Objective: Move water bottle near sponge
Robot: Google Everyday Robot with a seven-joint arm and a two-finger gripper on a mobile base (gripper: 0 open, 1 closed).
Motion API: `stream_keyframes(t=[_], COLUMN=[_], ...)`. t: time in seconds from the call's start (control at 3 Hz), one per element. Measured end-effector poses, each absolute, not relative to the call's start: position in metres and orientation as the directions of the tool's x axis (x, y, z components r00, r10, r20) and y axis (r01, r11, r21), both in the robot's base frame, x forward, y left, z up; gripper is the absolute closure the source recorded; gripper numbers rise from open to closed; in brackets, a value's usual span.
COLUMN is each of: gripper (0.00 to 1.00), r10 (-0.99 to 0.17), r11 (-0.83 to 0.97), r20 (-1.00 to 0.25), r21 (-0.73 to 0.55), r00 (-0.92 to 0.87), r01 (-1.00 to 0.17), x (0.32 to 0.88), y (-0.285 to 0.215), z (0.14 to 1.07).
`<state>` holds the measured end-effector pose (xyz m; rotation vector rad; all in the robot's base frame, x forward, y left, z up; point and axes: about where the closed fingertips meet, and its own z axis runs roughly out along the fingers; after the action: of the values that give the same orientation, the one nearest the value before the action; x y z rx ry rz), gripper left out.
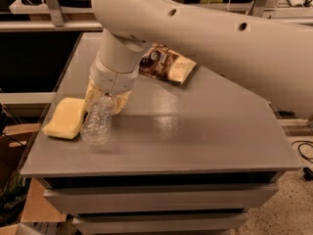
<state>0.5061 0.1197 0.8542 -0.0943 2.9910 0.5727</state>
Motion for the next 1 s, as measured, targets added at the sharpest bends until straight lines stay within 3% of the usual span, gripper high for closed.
stream_keyframes(t=[0.67,1.0], gripper=[0.12,0.0], r10=[-0.044,-0.04], r11=[0.927,0.927], r20=[-0.086,-0.077], r21=[0.368,0.369], r00=[-0.995,-0.996], r01=[-0.072,-0.066], x=[0.5049,0.5052], y=[0.1221,0.123], z=[0.8524,0.8512])
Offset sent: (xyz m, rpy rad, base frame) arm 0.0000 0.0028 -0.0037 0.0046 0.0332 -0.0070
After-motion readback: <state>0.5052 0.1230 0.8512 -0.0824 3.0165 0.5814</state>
